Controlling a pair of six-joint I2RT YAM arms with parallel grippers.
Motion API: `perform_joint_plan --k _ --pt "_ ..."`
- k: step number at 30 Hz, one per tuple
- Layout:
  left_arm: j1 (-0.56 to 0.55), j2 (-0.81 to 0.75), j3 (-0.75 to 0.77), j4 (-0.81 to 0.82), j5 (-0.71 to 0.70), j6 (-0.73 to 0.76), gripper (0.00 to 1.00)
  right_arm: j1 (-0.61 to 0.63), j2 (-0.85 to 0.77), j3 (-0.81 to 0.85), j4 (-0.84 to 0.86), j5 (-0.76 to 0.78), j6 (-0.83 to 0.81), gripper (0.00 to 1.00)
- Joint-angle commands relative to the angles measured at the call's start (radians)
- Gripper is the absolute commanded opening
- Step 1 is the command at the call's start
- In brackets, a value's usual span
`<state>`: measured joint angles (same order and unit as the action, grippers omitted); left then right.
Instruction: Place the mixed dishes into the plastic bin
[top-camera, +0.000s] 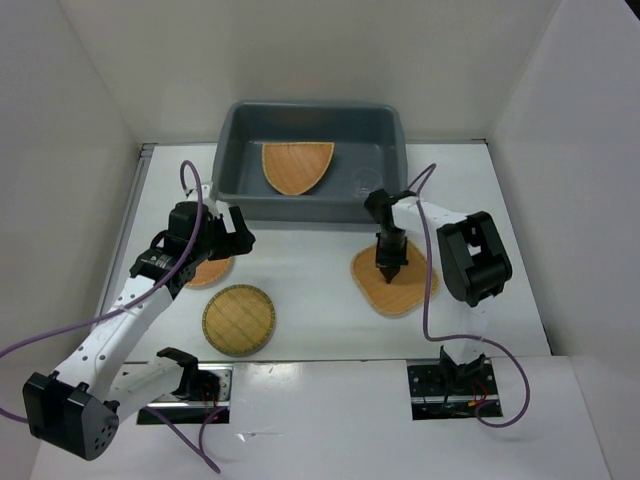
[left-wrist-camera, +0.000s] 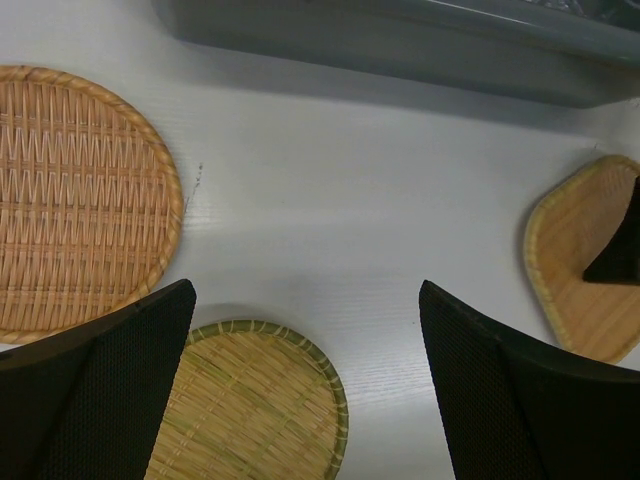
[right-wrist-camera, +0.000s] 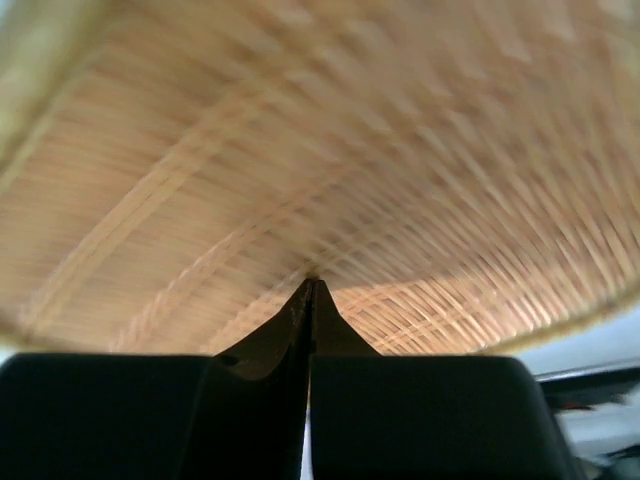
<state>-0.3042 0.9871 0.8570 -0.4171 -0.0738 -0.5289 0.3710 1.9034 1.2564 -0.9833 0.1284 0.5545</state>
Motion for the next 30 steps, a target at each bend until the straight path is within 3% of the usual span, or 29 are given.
perform_joint_plan --k 1,5,6,8,9,13,17,25,30 --pt "0.004 -0.021 -0.003 0.035 -0.011 0.003 0.99 0.098 -0.059 0.015 0.057 -0.301 -0.071 0.0" --pt "0.004 -0.021 -0.003 0.035 -0.011 0.003 0.99 0.098 -0.161 0.063 0.071 -0.383 -0.122 0.0" --pt "0.004 -0.021 -0.003 0.035 -0.011 0.003 0.99 0.098 -0.181 0.075 0.071 -0.394 -0.122 0.22" --pt "0.004 -0.021 -0.003 0.035 -0.011 0.003 0.99 0.071 -0.239 0.095 0.084 -0.394 -0.122 0.3" --pt "0.004 -0.021 -0.003 0.035 -0.011 0.003 0.99 0.037 -0.257 0.095 0.084 -0.394 -0.111 0.43" --pt "0.004 -0.03 -0.003 0.035 -0.001 0.003 0.99 -0.096 -0.346 0.011 0.132 -0.383 -0.1 0.55" --pt "0.004 -0.03 -0.003 0.044 -0.001 0.003 0.99 -0.226 -0.374 -0.055 0.172 -0.383 -0.12 0.57" --pt "0.004 -0.03 -0.003 0.044 -0.001 0.003 0.99 -0.276 -0.343 -0.11 0.216 -0.336 -0.151 0.57" --pt "0.004 -0.03 -0.003 0.044 -0.001 0.003 0.99 -0.369 -0.293 -0.215 0.262 -0.338 -0.142 0.61"
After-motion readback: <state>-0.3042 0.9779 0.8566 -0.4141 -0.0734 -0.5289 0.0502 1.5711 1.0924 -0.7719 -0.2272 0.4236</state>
